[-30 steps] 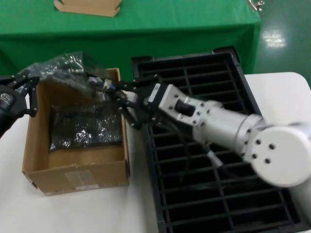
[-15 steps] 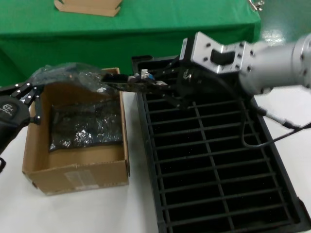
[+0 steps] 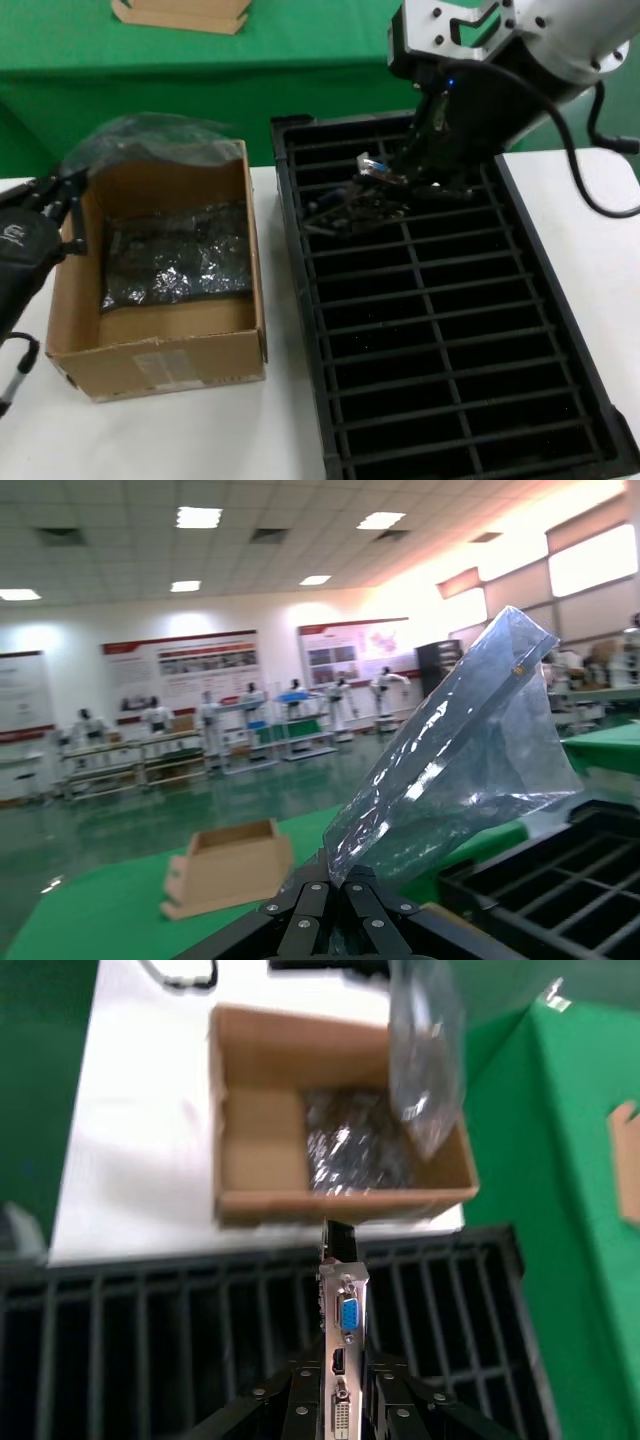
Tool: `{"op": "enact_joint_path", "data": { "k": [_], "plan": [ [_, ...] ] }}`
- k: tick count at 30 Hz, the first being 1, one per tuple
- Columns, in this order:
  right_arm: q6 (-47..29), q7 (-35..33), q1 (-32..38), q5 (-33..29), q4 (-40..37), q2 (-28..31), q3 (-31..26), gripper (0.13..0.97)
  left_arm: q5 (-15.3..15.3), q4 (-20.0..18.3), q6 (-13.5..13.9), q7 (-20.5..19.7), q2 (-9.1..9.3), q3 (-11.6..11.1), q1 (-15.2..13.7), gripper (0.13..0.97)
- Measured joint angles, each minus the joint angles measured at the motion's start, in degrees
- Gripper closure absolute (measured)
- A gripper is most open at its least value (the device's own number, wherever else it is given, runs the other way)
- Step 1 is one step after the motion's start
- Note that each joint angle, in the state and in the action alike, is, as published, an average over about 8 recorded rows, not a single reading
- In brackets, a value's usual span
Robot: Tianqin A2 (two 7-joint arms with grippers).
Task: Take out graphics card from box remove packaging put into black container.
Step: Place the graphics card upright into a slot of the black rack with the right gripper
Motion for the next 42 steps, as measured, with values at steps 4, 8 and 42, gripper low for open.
{"op": "enact_joint_path", "data": {
  "k": [4,8,42],
  "plan": [
    [-0.5,-1.3,5.6,5.4,-4.9,-0.1,-7.7,0.902,-1.5,1.0,-0.1,1.5,0.12,-2.2,0.8,0.958],
    [-0.7,-3.2,9.0,8.8,-9.1,-1.5,-12.4,0.902,-2.9,1.6,-0.7,3.0,0.19,-4.9,2.0,0.958],
    [-0.8,-8.6,4.0,1.1,-20.3,-10.1,-15.2,0.902,-11.3,22.7,3.4,6.7,-2.05,-16.9,1.3,0.958]
  ]
}}
